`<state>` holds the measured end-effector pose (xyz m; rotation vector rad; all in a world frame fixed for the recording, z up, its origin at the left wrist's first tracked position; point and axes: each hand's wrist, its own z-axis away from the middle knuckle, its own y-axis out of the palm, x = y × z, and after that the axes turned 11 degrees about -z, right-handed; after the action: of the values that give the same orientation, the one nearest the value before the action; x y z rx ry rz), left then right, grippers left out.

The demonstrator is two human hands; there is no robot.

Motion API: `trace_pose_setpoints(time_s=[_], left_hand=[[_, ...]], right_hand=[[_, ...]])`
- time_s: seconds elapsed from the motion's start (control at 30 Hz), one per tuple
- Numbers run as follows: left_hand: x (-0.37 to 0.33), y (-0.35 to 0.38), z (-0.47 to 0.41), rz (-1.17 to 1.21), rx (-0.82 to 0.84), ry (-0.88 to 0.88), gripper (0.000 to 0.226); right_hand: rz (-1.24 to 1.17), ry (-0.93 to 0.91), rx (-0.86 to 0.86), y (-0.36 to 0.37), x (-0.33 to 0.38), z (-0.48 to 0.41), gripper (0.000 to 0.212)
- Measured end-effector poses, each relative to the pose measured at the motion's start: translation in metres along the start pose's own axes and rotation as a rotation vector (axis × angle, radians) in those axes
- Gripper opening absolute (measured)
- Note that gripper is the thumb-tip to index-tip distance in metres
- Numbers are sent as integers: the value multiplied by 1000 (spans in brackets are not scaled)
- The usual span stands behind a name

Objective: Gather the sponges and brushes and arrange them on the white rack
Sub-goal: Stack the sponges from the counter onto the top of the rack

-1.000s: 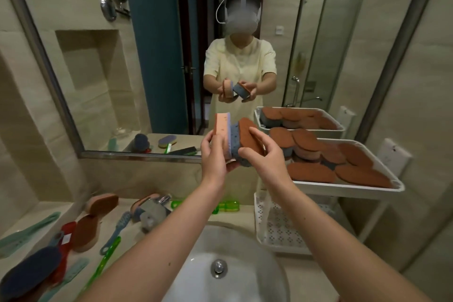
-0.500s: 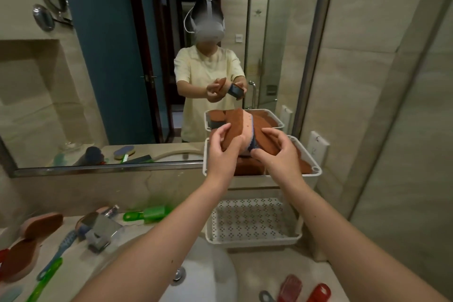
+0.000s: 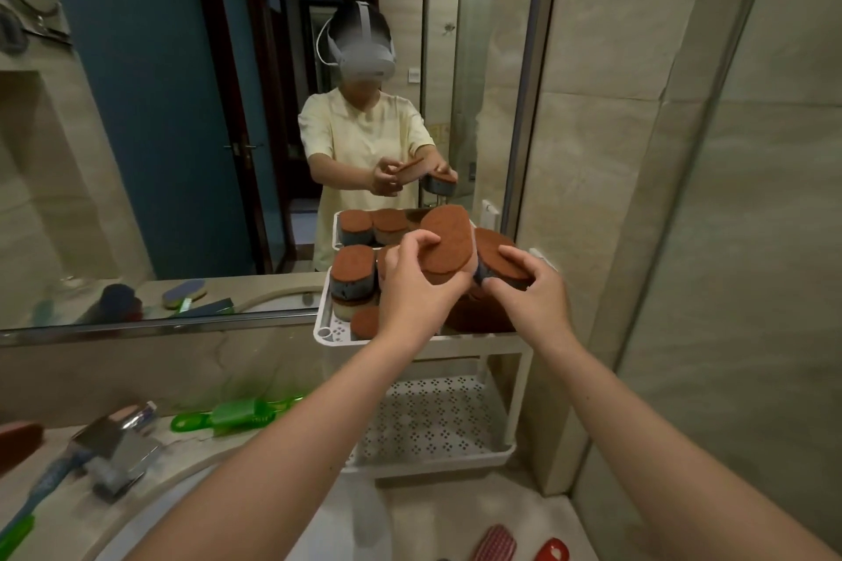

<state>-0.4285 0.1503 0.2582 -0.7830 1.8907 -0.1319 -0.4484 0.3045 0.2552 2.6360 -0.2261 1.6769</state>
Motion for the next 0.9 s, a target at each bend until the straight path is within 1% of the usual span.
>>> trace_pose_setpoints(time_s=[0.07,0.17,0.27,0.37,0.5,0.73,0.9], left_hand=[[1,4,-5,-167,-27,63,51],[6,11,-15,-335,-70,84,51],[13,18,-28,-522,-115,125,54],[19,26,-39,-668,-118,164,58],[24,33,-47,-775,-86,162,64],[38,42,-47,-941,-60,207,63],[41,46,-45,-990,-75,204,63]], right_hand=[[18,-1,-20,0,-5,-7,51],[40,9,-61,-1,-14,-18,50],[98,4,-45,-1,-24,-28,51],[177,-12,-29,4,-35,-37,50],[254,19,-11,9,-49,-49,48],[361,32,73,15,-61,-56,47],[446,44,160,16,-68,-59,49]])
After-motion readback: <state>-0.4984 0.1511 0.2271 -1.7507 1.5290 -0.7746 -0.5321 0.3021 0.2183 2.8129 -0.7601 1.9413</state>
